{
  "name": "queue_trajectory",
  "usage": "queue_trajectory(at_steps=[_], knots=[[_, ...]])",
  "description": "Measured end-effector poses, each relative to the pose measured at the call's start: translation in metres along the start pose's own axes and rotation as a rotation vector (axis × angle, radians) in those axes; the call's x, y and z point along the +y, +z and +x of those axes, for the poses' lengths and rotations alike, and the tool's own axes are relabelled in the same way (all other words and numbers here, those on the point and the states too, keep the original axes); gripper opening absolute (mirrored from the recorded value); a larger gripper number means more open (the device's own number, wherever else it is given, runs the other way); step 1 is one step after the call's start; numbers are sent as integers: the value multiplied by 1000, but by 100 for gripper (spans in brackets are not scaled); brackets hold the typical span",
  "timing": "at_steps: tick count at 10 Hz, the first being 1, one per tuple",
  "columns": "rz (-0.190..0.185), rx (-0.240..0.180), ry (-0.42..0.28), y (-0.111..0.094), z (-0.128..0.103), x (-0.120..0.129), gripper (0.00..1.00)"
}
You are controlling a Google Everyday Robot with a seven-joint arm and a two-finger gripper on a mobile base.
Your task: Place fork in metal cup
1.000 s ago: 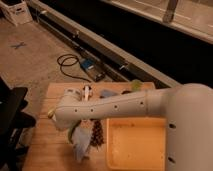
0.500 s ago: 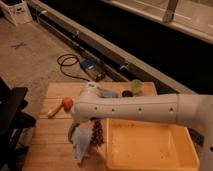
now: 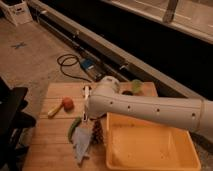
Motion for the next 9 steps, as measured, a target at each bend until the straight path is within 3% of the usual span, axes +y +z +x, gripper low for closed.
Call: queue_trajectory(at_steps=[3, 5, 9], knots=[[-8, 12, 13, -1, 4, 1, 14], [-6, 52, 46, -17, 30, 6, 14], [-4, 127, 139, -59, 105, 50, 14]])
